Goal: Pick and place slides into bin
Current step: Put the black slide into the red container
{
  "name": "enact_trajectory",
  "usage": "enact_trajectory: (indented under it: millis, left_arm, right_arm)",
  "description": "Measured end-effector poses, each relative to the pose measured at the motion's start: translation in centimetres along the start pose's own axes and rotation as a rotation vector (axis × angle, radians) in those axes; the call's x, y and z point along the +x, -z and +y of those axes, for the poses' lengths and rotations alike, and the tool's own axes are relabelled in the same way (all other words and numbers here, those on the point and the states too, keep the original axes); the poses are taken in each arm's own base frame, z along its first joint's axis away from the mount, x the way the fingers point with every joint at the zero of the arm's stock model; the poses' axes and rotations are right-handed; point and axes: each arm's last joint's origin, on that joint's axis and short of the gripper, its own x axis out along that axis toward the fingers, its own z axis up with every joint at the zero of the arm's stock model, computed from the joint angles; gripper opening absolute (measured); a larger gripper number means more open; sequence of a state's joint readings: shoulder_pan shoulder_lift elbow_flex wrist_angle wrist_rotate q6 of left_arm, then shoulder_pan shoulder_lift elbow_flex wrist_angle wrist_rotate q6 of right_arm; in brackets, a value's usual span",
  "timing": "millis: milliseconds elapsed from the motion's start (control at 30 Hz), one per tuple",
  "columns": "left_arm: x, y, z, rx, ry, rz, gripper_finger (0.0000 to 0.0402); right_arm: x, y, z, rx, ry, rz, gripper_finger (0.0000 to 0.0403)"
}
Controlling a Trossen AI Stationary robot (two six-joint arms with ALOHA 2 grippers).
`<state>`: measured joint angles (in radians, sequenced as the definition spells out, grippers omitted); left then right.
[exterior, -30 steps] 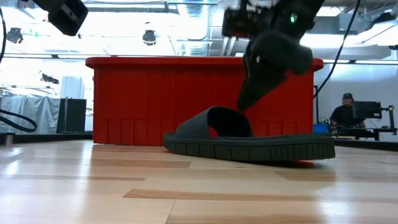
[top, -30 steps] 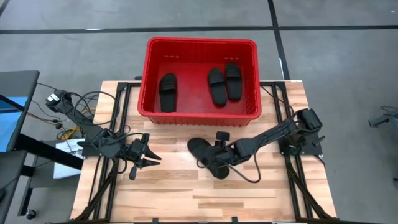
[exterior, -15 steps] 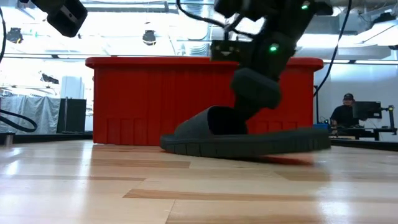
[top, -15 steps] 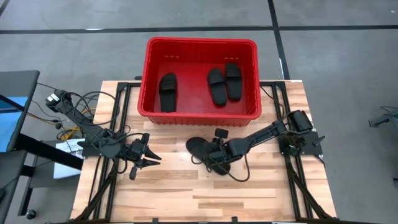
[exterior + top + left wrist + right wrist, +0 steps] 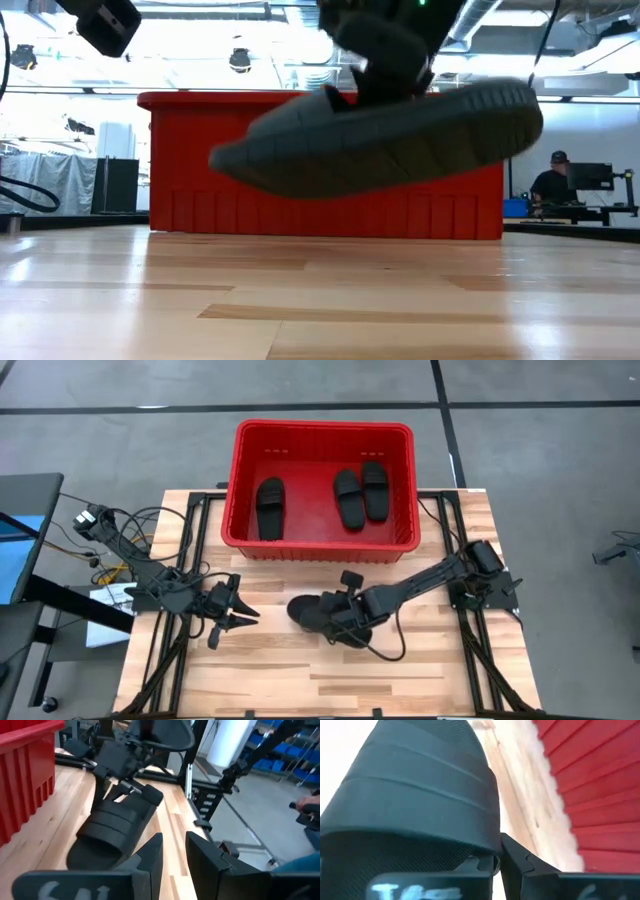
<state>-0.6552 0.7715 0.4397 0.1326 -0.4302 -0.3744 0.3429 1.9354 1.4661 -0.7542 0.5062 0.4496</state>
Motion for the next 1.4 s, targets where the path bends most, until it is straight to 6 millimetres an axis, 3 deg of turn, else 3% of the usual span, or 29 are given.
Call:
enact_trajectory:
  millis: [300,533,767,1067,1233,1400]
  left_arm:
    - [-0.1,-1.1,0.1,-0.110,-0.107,-0.153,0.0075]
    - [-0.1,-2.4,0.4,-0.168,-0.380,-0.348,0.0075]
    - [0.8,-5.2,-0.6,-0.115,-0.686,-0.451,0.0075]
    - [3.4,-10.2,-3.7,0.143,-1.008,-0.346,0.0075]
    - [5.5,-11.6,-4.6,0.307,-1.001,-0.271,0.0075]
    - [7.6,-11.2,-4.6,0.403,-0.916,-0.242,0.0075]
  right_arm:
    - [-3.8,-0.6,0.5,-0.110,0.148,-0.013,0.0001]
    - [-7.6,-3.4,-1.0,-0.073,0.273,-0.136,0.0001]
    - [-9.5,-6.9,-5.6,-0.021,0.410,-0.175,0.0001]
    - [-9.9,-10.8,-13.3,0.177,0.495,-0.210,0.0000]
    - [-10.8,-12.3,-16.6,0.336,0.524,-0.281,0.0000]
    - [-12.4,-14.0,-18.6,0.456,0.505,-0.411,0.0000]
